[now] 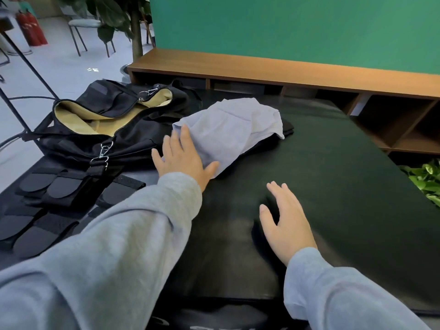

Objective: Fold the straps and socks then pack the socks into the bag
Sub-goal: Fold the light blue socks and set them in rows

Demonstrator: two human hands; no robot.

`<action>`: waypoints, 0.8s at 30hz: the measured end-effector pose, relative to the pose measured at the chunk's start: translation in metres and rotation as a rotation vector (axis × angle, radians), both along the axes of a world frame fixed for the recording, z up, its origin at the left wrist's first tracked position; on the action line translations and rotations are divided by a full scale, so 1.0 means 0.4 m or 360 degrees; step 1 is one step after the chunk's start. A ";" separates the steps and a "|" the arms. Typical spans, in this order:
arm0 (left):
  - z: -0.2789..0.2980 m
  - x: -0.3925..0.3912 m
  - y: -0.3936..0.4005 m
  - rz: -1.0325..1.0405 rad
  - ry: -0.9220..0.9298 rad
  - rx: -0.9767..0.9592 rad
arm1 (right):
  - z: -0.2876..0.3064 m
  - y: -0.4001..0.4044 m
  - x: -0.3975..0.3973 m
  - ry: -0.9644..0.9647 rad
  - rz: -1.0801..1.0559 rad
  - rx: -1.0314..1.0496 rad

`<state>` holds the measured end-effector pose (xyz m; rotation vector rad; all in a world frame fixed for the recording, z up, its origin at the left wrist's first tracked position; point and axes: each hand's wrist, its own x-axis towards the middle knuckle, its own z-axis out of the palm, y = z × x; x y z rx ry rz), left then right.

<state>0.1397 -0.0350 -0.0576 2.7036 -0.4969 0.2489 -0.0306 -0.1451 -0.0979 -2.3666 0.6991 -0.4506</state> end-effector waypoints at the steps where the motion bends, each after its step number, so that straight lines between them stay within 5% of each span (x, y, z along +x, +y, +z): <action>1: 0.000 0.006 -0.004 0.0005 -0.0014 0.0024 | -0.001 0.000 0.000 -0.0010 -0.0013 0.0008; 6: 0.011 0.001 -0.001 -0.0072 -0.0200 -0.0092 | -0.003 -0.002 -0.003 -0.0059 -0.0029 0.0043; 14: -0.061 -0.084 0.033 -0.0667 -0.0666 -0.0234 | -0.003 -0.002 -0.006 -0.0164 -0.0071 0.0149; 20: -0.074 -0.148 0.042 -0.1015 -0.0457 -0.0159 | 0.000 0.015 -0.024 -0.0575 0.0048 0.0077; 24: -0.078 -0.195 0.048 -0.1119 -0.0260 -0.0158 | 0.003 0.030 -0.029 -0.0570 0.0143 -0.0147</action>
